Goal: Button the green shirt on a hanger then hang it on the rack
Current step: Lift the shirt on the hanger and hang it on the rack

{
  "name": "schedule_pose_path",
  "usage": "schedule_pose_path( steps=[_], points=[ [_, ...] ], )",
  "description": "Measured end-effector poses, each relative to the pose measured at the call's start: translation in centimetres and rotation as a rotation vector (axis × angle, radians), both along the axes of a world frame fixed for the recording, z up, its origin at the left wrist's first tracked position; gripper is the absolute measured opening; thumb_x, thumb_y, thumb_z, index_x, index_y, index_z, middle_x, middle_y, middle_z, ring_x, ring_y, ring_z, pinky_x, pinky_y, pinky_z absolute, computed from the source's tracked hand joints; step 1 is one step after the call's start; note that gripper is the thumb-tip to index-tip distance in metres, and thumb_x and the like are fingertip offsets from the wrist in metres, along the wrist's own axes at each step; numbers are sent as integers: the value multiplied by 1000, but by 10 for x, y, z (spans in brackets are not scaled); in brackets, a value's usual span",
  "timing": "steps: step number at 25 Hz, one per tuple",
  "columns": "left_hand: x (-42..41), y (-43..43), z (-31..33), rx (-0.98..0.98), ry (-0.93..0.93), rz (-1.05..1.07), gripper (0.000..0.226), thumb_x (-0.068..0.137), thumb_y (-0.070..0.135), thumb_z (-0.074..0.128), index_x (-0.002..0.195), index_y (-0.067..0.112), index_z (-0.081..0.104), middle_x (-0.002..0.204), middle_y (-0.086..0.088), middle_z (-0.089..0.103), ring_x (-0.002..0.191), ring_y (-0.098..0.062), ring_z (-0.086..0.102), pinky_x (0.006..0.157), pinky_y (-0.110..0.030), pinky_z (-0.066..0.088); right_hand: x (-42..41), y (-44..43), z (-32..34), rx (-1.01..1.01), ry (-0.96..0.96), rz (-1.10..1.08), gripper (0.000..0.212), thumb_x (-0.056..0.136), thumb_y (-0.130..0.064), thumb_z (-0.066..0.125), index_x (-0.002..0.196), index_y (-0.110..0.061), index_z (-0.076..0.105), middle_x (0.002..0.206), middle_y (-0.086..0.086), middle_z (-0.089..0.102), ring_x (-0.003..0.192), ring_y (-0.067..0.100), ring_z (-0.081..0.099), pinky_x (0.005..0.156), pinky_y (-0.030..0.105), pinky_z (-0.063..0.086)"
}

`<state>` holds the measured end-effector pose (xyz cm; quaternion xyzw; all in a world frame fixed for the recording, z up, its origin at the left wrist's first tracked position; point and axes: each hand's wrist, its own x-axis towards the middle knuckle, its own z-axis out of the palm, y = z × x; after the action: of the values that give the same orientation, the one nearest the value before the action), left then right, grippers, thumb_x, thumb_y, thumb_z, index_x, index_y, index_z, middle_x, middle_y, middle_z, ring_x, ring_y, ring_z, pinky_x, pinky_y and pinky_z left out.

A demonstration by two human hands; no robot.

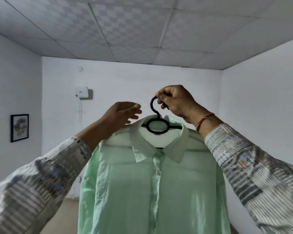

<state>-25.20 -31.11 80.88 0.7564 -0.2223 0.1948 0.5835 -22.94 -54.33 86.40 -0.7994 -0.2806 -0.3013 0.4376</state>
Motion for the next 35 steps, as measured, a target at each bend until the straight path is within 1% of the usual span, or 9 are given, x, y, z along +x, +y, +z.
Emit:
schedule_pose_path(
  steps=[5,8,12,17,20,23,27,31,35],
  points=[
    [-6,-27,18,4,-92,-74,17,94,9,79,109,2,82,109,-24,81,100,-34,80,98,-46,62,-30,6,-4,-72,34,86,13,100,-16,72,101,-4,76,91,18,80,69,15,70,61,21,53],
    [-14,-35,16,-6,-31,-98,12,91,3,80,102,0,82,103,-24,81,99,-40,80,96,-51,65,-44,-5,-10,-50,94,59,15,95,-19,79,101,-6,76,90,10,80,73,15,71,68,29,54],
    [-19,-52,3,-37,53,-168,13,91,2,81,104,-1,81,102,-24,81,96,-40,81,87,-45,68,-63,-34,-25,-37,205,-6,23,88,-26,85,105,-12,77,91,1,79,83,11,70,76,33,55],
    [-43,-92,-7,19,68,-288,15,91,5,82,105,0,83,99,-20,83,89,-32,81,79,-36,68,-104,-68,-55,41,219,-114,15,93,-19,80,106,-12,79,85,0,79,77,13,71,74,32,54],
    [-74,-120,-3,74,55,-330,18,89,1,82,107,1,81,96,-18,83,96,-35,81,85,-41,68,-149,-95,-52,21,201,-186,17,90,-16,82,106,-8,79,80,-1,78,73,13,69,70,29,54],
    [-115,-154,7,41,50,-399,29,90,-6,77,118,2,74,101,-25,80,92,-35,80,88,-45,67,-201,-127,-45,17,179,-224,17,87,-16,85,103,-10,80,77,-1,78,71,15,69,69,30,54],
    [-173,-212,16,24,31,-512,35,94,-8,69,127,4,68,108,-26,79,86,-31,79,80,-41,68,-274,-178,-40,39,144,-280,10,87,-20,86,97,-17,82,79,0,79,72,15,69,68,29,55],
    [-243,-303,8,-64,62,-593,38,92,-8,71,127,6,69,101,-20,79,81,-26,78,72,-38,67,-356,-256,-51,114,113,-395,9,90,-18,82,98,-16,80,83,0,79,70,12,69,64,27,55],
    [-304,-391,-12,-81,94,-709,40,90,-10,72,126,7,69,91,-14,79,77,-24,77,74,-41,66,-435,-324,-73,177,131,-529,12,90,-15,82,102,-11,79,85,2,77,66,8,69,61,26,53]
  ],
)
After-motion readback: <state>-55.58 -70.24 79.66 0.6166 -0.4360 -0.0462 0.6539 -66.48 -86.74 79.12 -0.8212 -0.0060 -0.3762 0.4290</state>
